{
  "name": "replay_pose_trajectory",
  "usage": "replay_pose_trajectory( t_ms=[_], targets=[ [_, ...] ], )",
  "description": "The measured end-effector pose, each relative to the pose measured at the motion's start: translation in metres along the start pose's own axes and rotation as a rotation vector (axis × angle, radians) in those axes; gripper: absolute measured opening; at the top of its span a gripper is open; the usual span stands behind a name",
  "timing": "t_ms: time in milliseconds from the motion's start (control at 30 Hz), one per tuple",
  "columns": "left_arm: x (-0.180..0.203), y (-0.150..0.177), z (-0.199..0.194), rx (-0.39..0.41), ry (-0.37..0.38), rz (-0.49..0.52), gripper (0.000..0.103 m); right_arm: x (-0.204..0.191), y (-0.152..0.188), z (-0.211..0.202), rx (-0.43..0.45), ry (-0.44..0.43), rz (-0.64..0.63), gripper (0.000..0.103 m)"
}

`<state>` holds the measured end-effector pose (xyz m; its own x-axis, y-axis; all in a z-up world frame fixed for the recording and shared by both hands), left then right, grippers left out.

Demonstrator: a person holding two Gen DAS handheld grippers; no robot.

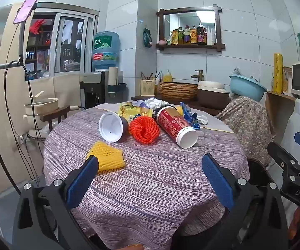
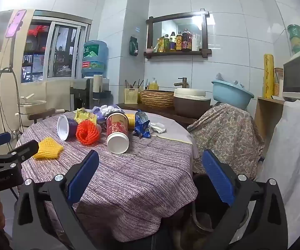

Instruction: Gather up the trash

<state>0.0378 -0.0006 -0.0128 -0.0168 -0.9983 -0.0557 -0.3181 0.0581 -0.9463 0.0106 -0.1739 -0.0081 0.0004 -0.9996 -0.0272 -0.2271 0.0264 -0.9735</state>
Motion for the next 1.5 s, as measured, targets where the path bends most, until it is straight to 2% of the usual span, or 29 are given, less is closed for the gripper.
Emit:
replay_pose_trajectory(
  t_ms=[1500],
  targets=[
    [-0.01, 0.001, 0.004, -0.011, -0.008, -0.014, 0.098, -0.003, 0.003, -0.001, 0.0, -0.011, -0.006, 0.098]
  ],
)
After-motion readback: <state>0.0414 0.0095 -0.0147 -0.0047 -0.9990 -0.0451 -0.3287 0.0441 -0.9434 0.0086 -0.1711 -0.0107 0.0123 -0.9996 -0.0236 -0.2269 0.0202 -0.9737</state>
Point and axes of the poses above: each gripper's, at about its wrist camera, not at the fingertips, and z roughly the way its jaws point, x to its right, y to its underside, the point moved 4 cm from there along z, roughly the way its jaws point, and after that the axes turned 4 degrees about z, right-handed, at the moved point
